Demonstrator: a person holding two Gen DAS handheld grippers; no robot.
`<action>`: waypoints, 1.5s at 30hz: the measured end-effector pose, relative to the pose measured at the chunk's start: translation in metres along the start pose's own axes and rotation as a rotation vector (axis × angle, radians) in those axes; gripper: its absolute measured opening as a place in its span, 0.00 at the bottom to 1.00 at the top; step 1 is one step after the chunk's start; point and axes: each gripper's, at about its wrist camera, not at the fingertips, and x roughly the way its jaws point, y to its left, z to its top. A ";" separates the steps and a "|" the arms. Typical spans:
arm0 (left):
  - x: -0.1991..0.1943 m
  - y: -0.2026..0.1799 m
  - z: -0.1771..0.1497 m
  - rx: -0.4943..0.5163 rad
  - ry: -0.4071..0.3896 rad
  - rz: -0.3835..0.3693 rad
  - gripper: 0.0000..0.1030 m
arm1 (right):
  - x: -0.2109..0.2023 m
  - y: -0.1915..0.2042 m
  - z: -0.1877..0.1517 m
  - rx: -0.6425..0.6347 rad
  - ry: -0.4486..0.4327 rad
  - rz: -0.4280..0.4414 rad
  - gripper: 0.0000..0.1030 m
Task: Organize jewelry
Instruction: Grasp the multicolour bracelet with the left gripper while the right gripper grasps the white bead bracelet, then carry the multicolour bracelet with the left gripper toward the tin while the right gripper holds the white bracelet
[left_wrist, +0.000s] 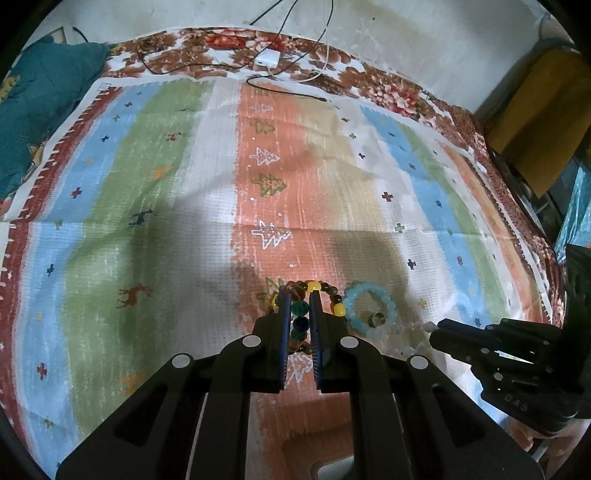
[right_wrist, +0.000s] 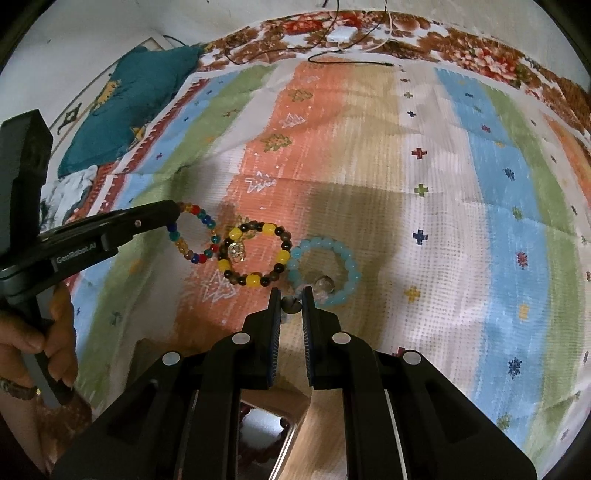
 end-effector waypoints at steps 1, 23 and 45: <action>-0.001 0.000 -0.001 0.001 -0.003 0.007 0.09 | -0.002 0.000 -0.001 0.001 -0.005 -0.003 0.12; -0.032 -0.012 -0.017 0.012 -0.047 0.026 0.09 | -0.032 0.012 -0.011 -0.029 -0.083 -0.030 0.12; -0.083 -0.033 -0.044 0.042 -0.133 -0.056 0.09 | -0.079 0.030 -0.034 -0.070 -0.183 -0.020 0.12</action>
